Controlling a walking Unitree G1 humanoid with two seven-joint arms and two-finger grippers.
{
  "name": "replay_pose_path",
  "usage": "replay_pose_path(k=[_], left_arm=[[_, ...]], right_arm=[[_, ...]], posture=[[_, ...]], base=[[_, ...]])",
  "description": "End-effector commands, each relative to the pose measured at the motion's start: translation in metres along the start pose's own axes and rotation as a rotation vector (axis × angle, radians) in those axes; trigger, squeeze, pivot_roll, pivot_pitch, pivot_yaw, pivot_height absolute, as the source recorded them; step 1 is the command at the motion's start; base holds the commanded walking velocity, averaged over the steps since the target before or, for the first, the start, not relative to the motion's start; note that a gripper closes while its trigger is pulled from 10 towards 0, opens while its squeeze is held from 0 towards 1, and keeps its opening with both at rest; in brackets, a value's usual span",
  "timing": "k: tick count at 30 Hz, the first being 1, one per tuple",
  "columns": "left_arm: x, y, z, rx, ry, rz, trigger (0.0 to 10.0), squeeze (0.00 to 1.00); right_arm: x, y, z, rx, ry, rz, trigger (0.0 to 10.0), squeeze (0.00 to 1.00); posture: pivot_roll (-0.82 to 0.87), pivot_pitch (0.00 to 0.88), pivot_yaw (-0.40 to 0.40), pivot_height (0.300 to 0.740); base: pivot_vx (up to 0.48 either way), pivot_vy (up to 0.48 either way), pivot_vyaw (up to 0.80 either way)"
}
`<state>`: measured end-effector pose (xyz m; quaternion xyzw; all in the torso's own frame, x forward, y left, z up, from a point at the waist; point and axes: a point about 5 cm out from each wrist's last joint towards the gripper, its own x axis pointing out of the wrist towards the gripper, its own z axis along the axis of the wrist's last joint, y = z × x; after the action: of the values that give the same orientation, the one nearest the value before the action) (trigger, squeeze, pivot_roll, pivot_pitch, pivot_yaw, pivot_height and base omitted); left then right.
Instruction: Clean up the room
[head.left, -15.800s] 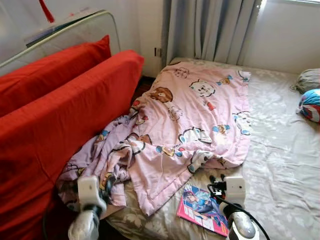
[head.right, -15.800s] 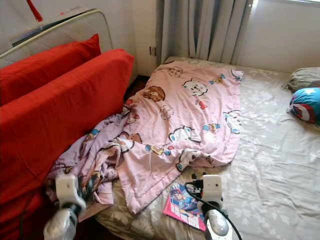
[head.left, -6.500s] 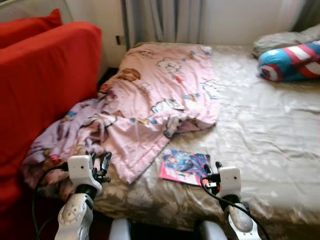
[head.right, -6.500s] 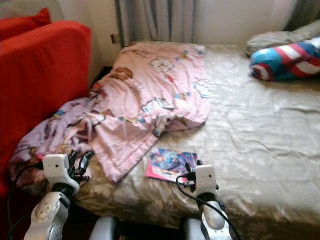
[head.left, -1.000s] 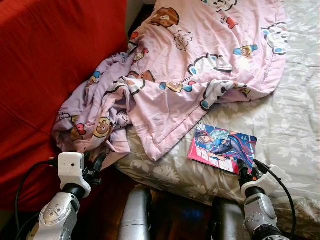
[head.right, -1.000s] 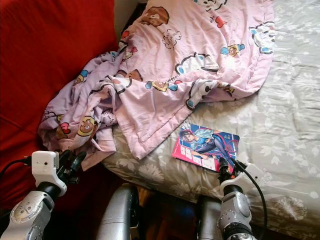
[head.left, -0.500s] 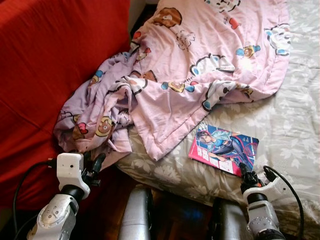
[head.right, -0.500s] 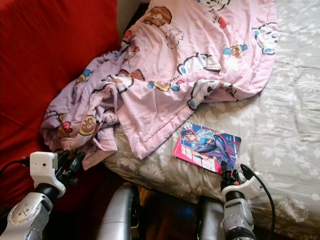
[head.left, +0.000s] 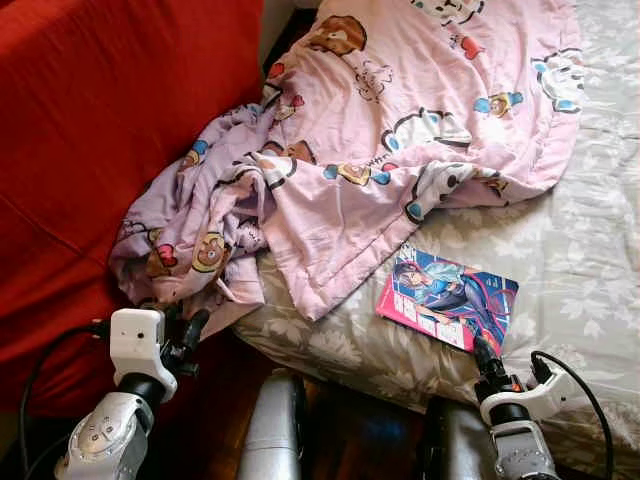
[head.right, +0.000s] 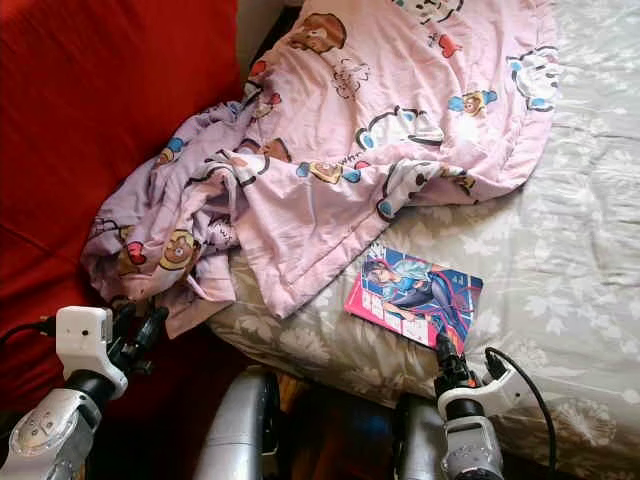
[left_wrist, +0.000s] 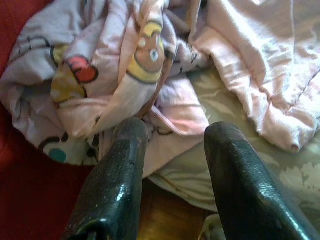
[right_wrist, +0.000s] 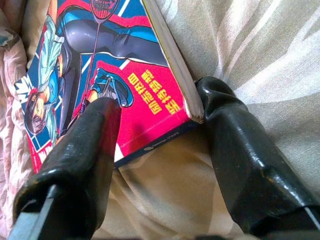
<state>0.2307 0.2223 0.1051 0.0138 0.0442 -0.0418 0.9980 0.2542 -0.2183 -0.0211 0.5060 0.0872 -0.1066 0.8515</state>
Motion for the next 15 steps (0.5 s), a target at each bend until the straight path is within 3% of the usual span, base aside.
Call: replay_pose_path(k=[1,8,15], left_arm=[[-0.007,0.008,0.000,0.009,0.014,0.023,10.0,0.00],[-0.011,0.006,0.000,0.009,0.020,0.022,10.0,0.00],[-0.019,0.009,0.000,0.018,0.030,0.031,10.0,0.00]], right_arm=[[-0.016,-0.012,-0.039,0.105,0.136,-0.073,10.0,0.00],[-0.010,-0.006,-0.031,0.179,0.101,-0.032,10.0,0.00],[-0.021,-0.021,-0.037,0.200,0.110,-0.132,10.0,0.00]], posture=[[0.28,0.319,0.187,0.620],[0.29,0.326,0.191,0.620],[0.32,0.342,0.195,0.620]], base=[[0.000,0.000,0.00],[0.000,0.000,0.00],[0.000,0.000,0.00]])
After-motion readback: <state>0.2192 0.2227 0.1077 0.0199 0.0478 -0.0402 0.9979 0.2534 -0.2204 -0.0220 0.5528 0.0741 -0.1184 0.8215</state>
